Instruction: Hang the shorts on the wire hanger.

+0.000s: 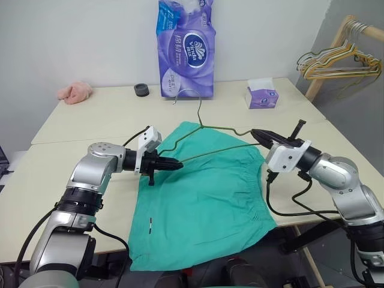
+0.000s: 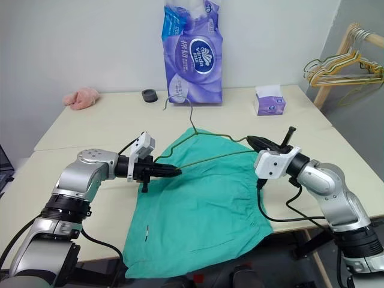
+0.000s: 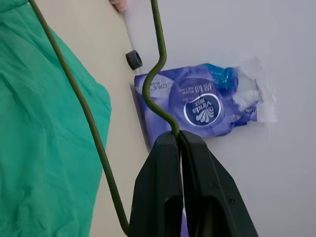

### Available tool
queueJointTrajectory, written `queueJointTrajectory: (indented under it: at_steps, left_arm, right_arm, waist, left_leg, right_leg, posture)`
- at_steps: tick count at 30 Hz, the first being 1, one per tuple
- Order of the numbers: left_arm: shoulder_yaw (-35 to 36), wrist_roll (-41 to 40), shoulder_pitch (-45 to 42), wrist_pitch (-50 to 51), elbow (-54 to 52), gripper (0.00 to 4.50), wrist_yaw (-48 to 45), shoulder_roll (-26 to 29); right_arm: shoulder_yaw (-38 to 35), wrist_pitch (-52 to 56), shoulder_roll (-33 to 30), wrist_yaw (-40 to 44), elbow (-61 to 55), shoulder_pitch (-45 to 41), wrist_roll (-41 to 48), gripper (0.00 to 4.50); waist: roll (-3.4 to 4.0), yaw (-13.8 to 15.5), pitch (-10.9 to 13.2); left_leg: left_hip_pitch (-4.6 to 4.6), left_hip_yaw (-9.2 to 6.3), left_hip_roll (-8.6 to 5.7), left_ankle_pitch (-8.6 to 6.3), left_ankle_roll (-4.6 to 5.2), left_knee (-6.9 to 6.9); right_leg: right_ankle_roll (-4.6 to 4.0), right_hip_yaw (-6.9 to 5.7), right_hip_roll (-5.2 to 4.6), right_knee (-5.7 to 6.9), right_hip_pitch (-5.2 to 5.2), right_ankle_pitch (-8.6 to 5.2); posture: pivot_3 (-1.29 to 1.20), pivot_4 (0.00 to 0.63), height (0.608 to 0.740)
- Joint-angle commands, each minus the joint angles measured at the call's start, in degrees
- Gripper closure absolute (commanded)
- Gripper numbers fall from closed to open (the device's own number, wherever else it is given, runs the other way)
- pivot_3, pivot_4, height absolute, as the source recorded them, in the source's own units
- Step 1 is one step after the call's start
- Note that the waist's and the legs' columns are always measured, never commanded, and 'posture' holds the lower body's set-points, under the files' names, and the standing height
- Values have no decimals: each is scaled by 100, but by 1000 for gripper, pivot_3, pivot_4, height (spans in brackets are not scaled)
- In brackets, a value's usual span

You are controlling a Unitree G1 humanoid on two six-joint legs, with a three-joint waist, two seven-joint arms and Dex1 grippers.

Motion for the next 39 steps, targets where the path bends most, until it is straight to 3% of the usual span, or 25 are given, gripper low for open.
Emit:
queueJointTrajectory:
  at_steps: [1, 8, 14, 18, 23, 30, 39]
  left_arm:
    - [74, -35, -67, -20, -148, 4500, 66, 6]
    - [71, 254, -165, -376, 137, 4500, 406, 18]
    - [-208, 503, 36, -821, -246, 4500, 159, 201]
    - [-445, 679, 214, -1148, -638, 4500, -99, 387]
    - [-608, 787, 295, -1389, -882, 4500, -270, 496]
    - [-677, 890, 284, -1638, -843, 4500, -296, 446]
    - [-669, 833, 325, -1729, -1147, 4500, -487, 507]
  right_arm:
    - [-10, -179, -6, 78, -238, 8, 47, 3149]
    - [-65, 244, -194, 639, -469, 555, 436, 712]
    - [-483, 2099, -72, 913, -1017, 707, 1368, 712]
    - [-619, 3547, -643, 1855, -1666, 743, 2433, 712]
    - [-635, 5103, -938, 2046, -2010, 460, 3193, 712]
    - [-113, 5753, -1045, 2202, -2121, 191, 3295, 712]
    - [939, 5953, -931, 2319, -1397, -617, 2679, 712]
  waist:
    - [-1, -3, 2]
    - [-6, 17, 5]
    - [-12, 61, 15]
    - [-9, 80, 26]
    - [-12, 99, 33]
    - [-12, 98, 33]
    - [-11, 94, 36]
  left_leg:
    - [-1, 0, 0, 0, 0, 0]
    - [1, -1, 0, 0, 0, -1]
    - [1, 3, 0, 0, 0, 4]
    - [3, 0, 1, 0, 0, 2]
    - [0, -2, 3, 0, 0, 1]
    - [-1, 2, 4, 0, 0, 1]
    - [-11, 1, 4, 0, 0, 1]
  right_leg:
    - [0, 1, 0, 0, 0, 0]
    - [0, -1, 0, -2, 2, 0]
    - [-2, 3, -1, 1, 2, 0]
    - [-2, 0, -2, 0, 2, 0]
    - [-3, -3, -3, -3, 2, -1]
    - [18, -3, -4, -8, 1, -14]
    - [15, -6, -7, -13, -5, -12]
  posture:
    - [-116, 67, 740]
    - [-118, 66, 740]
    - [-124, 69, 740]
    - [-130, 70, 740]
    - [-131, 68, 740]
    - [-132, 66, 740]
    - [-116, 65, 740]
